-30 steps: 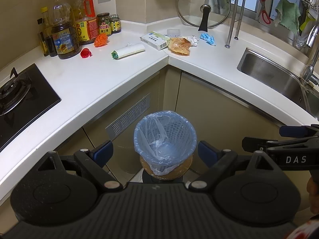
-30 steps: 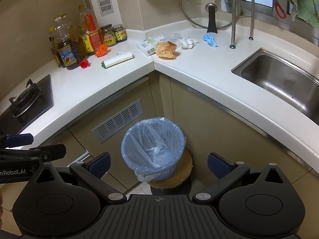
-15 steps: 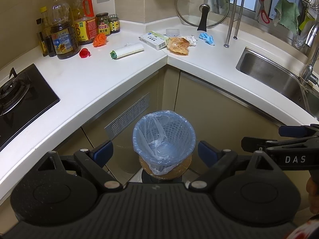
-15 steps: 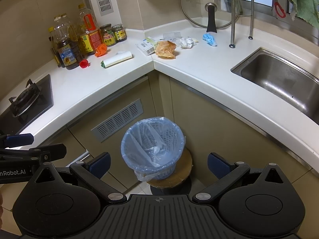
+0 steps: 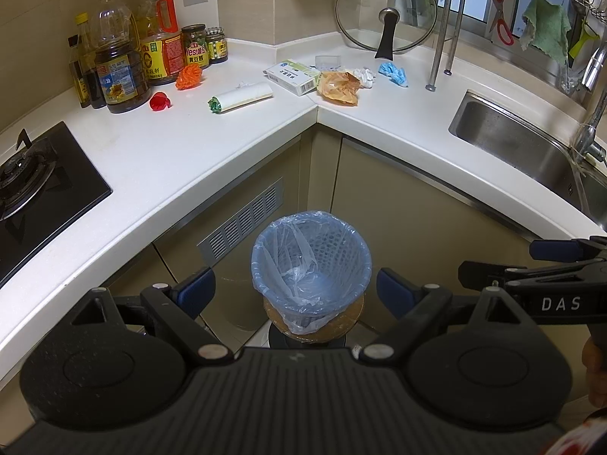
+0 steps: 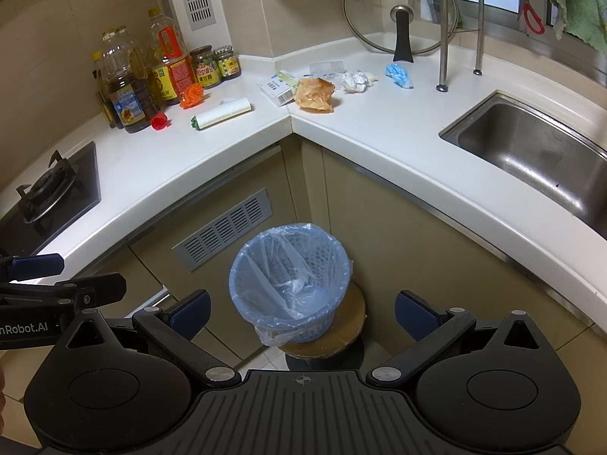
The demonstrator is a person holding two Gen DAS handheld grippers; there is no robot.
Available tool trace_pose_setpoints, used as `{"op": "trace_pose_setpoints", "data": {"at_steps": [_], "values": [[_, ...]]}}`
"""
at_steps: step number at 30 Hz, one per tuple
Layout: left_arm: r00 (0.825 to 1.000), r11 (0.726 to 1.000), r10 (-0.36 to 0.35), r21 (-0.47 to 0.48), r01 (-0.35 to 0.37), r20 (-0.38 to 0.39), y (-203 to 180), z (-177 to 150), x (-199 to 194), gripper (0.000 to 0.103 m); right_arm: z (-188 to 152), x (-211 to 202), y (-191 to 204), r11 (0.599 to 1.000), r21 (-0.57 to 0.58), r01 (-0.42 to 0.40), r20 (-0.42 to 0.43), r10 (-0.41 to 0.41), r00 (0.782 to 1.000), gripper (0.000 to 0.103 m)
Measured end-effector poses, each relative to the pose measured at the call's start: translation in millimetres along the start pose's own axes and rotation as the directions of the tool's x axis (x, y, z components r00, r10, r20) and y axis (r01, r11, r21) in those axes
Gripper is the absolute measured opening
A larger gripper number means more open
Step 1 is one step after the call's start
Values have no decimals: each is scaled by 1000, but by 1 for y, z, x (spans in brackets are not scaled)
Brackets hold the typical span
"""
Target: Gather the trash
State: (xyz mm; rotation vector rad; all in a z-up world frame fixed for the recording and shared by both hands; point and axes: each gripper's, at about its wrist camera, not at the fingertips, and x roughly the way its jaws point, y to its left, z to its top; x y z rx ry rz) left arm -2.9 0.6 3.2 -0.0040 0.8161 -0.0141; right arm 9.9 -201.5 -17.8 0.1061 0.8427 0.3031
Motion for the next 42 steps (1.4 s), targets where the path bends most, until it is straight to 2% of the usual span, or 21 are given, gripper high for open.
{"op": "trace_pose_setpoints", "data": {"at_steps": [25,42], "values": [[1000,1000,0,-5,0,-15,-9,1,9,91,7,11,-5,1000,0,0,-14,0,1000,103],[999,997,30,-65,-32,-33,-9,27,32,91,35,37,-23,999,-34,-25,-4,25,1000,103]]}}
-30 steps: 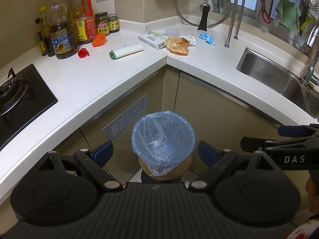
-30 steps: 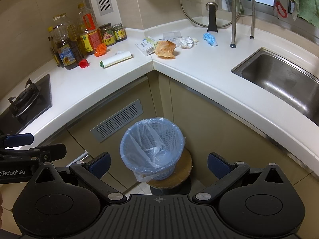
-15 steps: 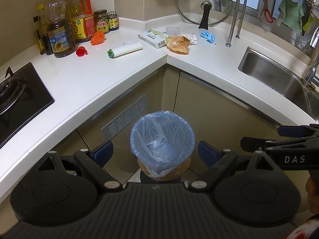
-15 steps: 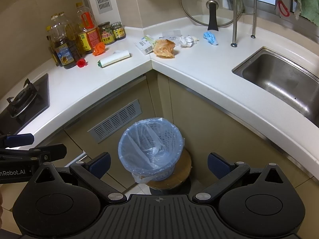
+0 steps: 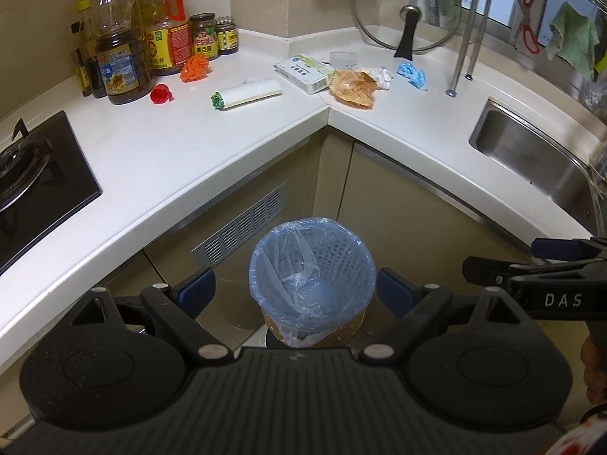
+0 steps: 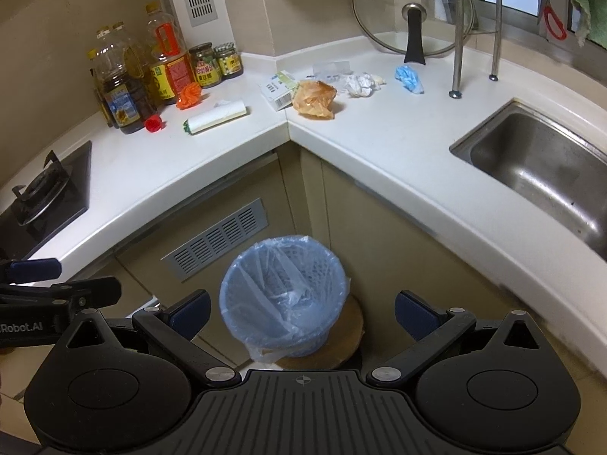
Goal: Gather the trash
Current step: 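Move left gripper toward the red cup while right gripper approaches the white paper roll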
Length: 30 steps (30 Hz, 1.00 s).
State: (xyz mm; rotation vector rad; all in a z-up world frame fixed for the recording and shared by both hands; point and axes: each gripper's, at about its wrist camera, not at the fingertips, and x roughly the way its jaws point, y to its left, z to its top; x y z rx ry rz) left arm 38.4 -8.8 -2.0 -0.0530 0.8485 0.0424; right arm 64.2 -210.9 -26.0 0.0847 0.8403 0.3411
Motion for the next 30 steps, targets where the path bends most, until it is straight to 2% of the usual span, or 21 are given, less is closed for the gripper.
{"op": "trace_pose_setpoints", "data": {"at_steps": [8,13,17,20,30], "values": [[998,997,53,-58,-51,36,-2,17,12,91,20,16,-31,997,-18,-74,31,74,997,103],[993,990,96,-107,-88,69,-2,28,19,91,35,31,-56,993,-13,-118,8,118,993,103],[989,984,123,-137,-112,79,0,32,22,91,43,43,-67,991,-54,-118,3,119,993,103],[987,981,142,-144,-130,77,2,34,25,90,48,50,-73,990,-33,-138,6,138,990,103],[980,979,171,-131,-158,97,25,54,40,88,72,77,-56,984,-50,-170,26,171,985,103]]}}
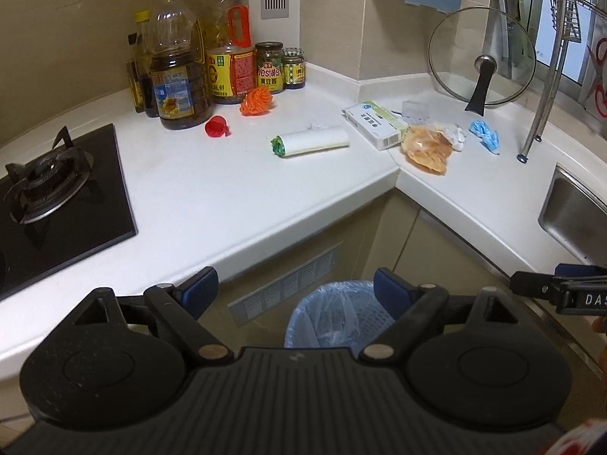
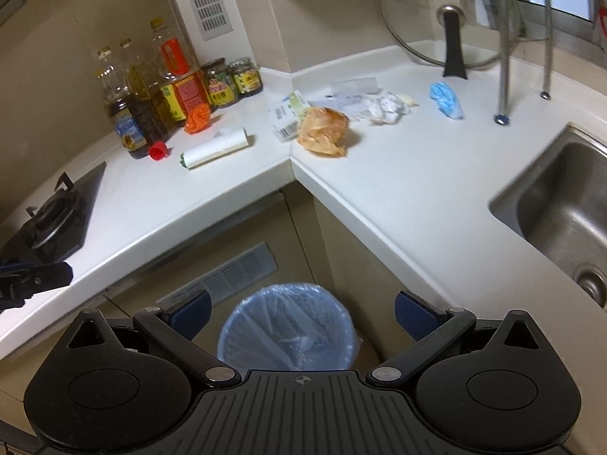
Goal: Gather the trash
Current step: 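Move left gripper toward the red cup while right gripper approaches the white paper roll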
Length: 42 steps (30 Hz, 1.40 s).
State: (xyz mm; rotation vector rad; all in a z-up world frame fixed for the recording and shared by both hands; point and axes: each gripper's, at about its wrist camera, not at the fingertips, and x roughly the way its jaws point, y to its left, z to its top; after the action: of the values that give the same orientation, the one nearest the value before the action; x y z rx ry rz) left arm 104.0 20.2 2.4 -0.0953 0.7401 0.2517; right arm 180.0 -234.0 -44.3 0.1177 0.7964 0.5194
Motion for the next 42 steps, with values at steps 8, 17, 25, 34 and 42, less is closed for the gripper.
{"op": "trace_pose_setpoints", "data": {"at_steps": [8,17,25,34,42], "values": [[999,999,-37,34,36,16,28,38,45,85,33,36,29,1000,-15,-14,68,15,998,103],[997,995,-74,68,73,6,77,86,103,81,83,118,80,998,54,-41,65,38,997,103],[996,991,-94,95,94,-4,115,123,156,77,122,190,106,987,157,-38,83,25,996,99],[992,988,-123,93,126,-30,140,148,206,77,143,253,122,958,286,9,39,-21,999,77],[989,985,-143,87,147,-43,147,158,231,77,154,284,119,926,369,81,-3,-86,996,74]]}}
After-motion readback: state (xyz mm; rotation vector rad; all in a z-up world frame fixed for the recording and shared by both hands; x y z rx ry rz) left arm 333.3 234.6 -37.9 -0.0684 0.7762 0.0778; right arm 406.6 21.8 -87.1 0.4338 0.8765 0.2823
